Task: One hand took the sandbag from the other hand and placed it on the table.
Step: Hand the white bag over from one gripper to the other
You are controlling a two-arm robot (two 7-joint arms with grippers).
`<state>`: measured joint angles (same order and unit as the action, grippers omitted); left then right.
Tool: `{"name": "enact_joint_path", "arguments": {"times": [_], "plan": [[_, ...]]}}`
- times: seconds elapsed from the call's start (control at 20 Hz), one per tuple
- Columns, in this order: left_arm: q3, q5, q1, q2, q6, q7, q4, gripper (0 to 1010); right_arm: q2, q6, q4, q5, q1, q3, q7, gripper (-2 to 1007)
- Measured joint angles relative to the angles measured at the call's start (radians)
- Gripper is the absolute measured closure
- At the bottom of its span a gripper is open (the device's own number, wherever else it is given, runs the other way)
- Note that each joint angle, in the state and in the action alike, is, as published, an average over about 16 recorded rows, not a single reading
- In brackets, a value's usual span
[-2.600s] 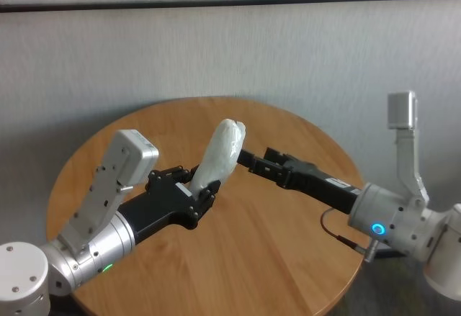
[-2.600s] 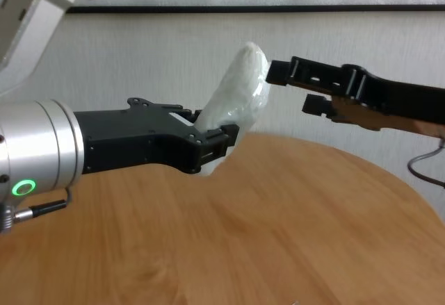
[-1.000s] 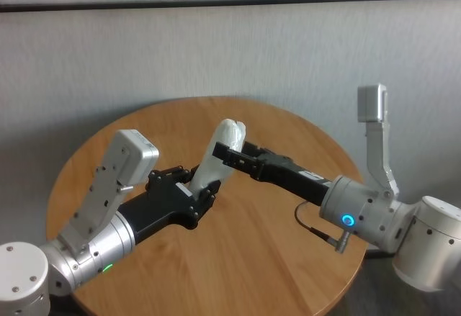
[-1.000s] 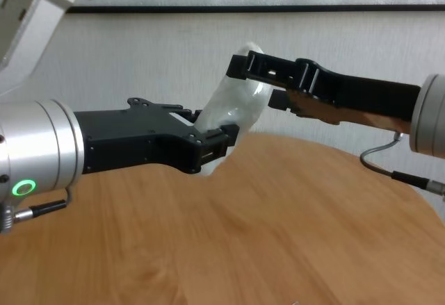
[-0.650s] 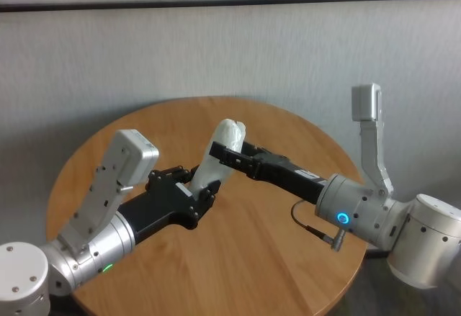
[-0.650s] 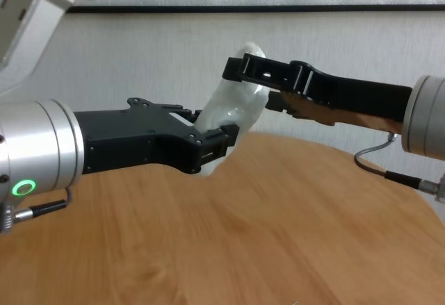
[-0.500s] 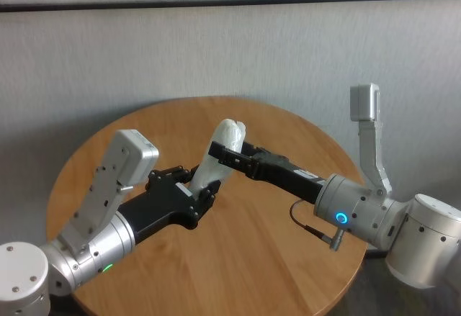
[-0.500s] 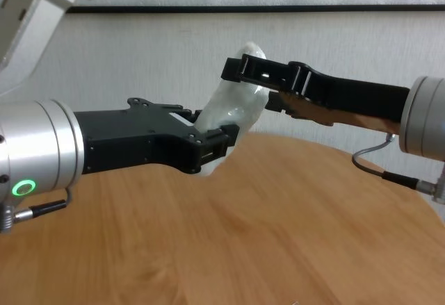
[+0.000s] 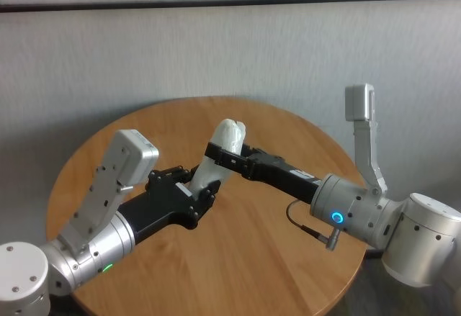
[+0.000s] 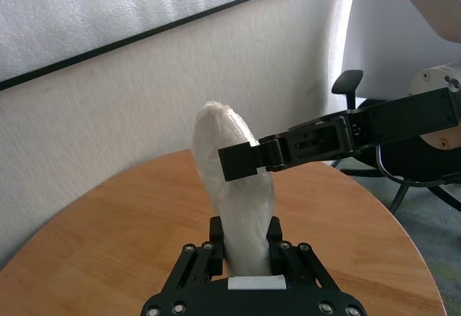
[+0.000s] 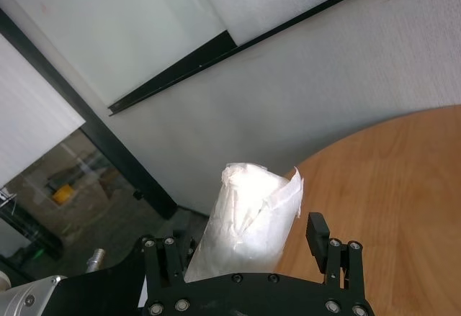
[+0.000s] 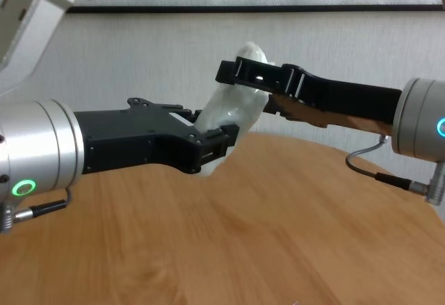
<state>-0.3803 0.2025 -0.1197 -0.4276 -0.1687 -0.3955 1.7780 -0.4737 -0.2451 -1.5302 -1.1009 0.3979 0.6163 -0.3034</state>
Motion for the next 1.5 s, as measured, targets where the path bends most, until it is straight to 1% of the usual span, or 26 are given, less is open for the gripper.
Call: {"name": "enact_joint_path", "arguments": {"times": [0.35,0.9,1.15,1.5], "plan": [[0.000,0.000,0.000,0.000,0.000,0.000,0.000,650,0.004,0.004,0.008,0.004,0.005,0.004,-0.002,5],[0.000,0.000,0.000,0.000,0.000,0.000,0.000,650,0.005,0.004,0.009,0.006,0.005,0.004,-0.002,22],[0.000,0.000,0.000,0.000,0.000,0.000,0.000,650,0.005,0.003,0.008,0.006,0.005,0.004,-0.002,83],[0.000,0.000,0.000,0.000,0.000,0.000,0.000,650,0.004,0.002,0.007,0.005,0.004,0.003,-0.002,246]]}}
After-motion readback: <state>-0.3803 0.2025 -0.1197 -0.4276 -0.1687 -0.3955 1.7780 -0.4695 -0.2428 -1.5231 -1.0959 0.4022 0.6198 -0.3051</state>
